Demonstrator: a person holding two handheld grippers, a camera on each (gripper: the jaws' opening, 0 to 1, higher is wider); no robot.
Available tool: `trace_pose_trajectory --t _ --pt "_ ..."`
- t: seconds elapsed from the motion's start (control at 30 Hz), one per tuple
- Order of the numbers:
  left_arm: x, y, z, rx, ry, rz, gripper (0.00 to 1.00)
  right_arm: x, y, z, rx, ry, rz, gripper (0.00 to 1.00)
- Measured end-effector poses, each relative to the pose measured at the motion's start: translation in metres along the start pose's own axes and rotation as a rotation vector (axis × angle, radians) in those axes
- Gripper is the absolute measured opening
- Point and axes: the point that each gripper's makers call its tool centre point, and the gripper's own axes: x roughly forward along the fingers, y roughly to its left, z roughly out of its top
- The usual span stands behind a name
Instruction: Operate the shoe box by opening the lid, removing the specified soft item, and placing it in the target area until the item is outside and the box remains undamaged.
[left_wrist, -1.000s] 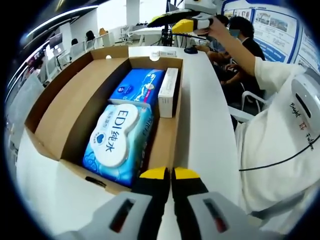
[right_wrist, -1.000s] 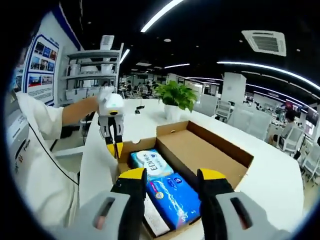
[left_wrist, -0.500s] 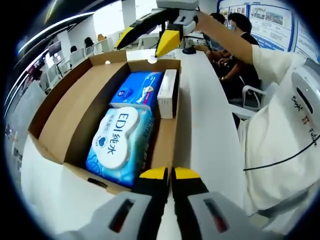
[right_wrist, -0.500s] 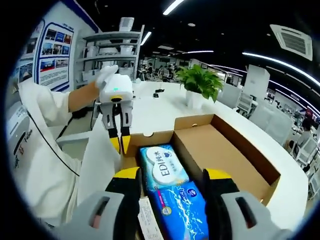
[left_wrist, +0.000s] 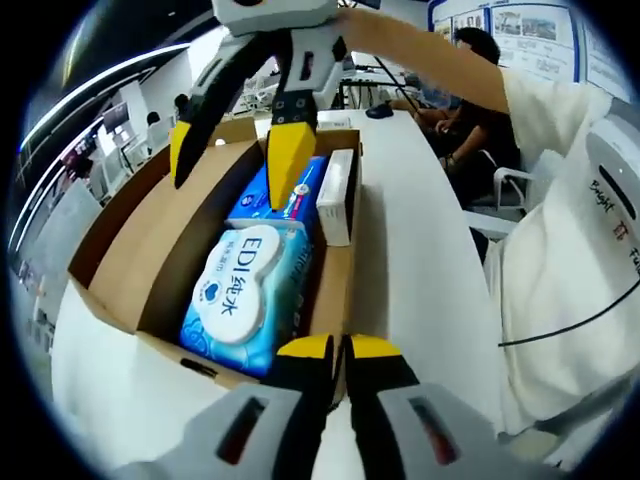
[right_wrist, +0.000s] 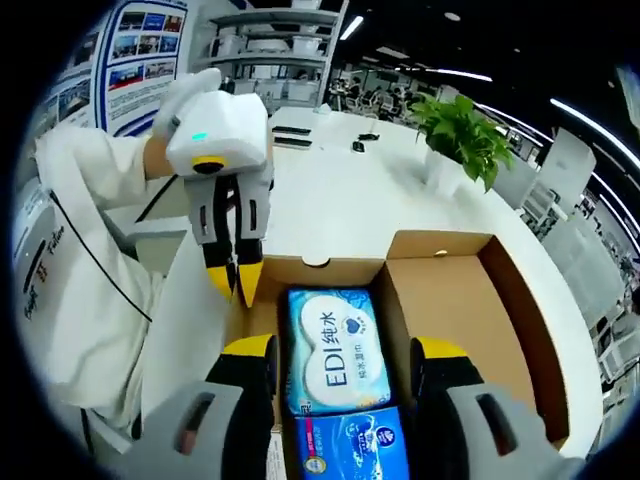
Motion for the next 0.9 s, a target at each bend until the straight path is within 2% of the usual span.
trace_pose_trajectory --t 0.07,0.13,0.2,0.3,0.37,0.43,0.5,0.67,0.73,0.87,0.9 --pt "0.0 0.0 0.0 0.001 0.0 0.0 0.05 0.007 0.0 -0.01 -0.01 0.095 0.019 0.51" --pt "-0.001 0.001 0.0 0.001 -0.004 0.0 0.05 0.019 0.005 -0.009 -0.019 0.131 0.058 0.51" --pt "-0.001 0.001 0.0 0.001 -0.007 -0.002 0.04 0.028 0.007 -0.002 -0.01 0.127 0.058 0.51" --pt "-0.001 0.001 0.0 0.002 -0.011 -0.006 0.04 0.037 0.013 -0.008 -0.028 0.202 0.096 0.51" --pt "-0.001 0.001 0.0 0.004 -0.012 -0.008 0.04 0.042 0.015 -0.019 -0.04 0.292 0.121 0.49" --pt "-0.001 0.001 0.0 0.006 -0.013 -0.008 0.04 0.048 0.012 -0.022 -0.072 0.333 0.104 0.49" --pt "-0.002 0.002 0.001 0.004 -0.021 -0.01 0.04 0.052 0.015 -0.019 -0.074 0.324 0.112 0.5" --pt "-0.002 0.001 0.001 0.003 -0.053 -0.006 0.04 0.057 0.012 -0.028 -0.119 0.376 0.113 0.5" --pt "-0.003 0.001 0.003 -0.012 -0.088 -0.015 0.04 0.058 0.011 -0.033 -0.111 0.399 0.118 0.46" --pt "-0.005 0.001 0.004 -0.022 -0.146 -0.035 0.04 0.058 0.008 -0.033 -0.09 0.391 0.122 0.5" --pt "-0.006 0.001 0.005 -0.025 -0.155 -0.037 0.04 0.059 0.006 -0.034 -0.082 0.388 0.125 0.47"
